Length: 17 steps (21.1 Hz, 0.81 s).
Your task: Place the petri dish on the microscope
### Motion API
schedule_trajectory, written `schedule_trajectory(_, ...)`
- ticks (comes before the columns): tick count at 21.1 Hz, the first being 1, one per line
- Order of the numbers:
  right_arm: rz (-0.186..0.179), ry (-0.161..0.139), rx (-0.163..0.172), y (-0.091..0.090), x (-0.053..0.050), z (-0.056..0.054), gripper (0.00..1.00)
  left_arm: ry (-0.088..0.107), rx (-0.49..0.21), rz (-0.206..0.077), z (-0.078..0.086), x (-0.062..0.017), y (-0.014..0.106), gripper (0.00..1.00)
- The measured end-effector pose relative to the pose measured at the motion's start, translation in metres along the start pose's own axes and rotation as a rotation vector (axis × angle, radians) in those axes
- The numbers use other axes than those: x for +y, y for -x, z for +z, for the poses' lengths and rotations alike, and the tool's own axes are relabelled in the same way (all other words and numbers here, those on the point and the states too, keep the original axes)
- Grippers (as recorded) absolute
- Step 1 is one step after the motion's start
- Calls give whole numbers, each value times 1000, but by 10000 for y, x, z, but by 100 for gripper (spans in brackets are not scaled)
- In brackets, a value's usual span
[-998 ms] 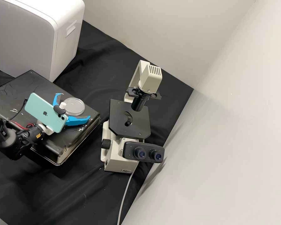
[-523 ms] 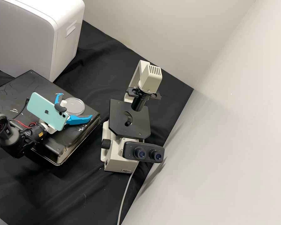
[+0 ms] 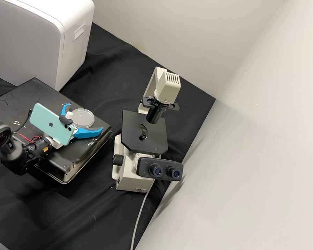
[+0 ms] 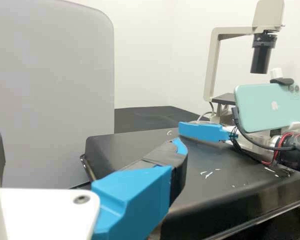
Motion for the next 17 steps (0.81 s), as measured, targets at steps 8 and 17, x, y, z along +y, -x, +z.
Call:
schedule_trajectory(8, -17, 29, -3, -23, -66, 1, 100, 0, 0, 0, 0, 0, 0, 100)
schedule_trajectory(17, 10, 40, 15, -64, -83, -10, 0, 0, 0, 0, 0, 0, 0, 100)
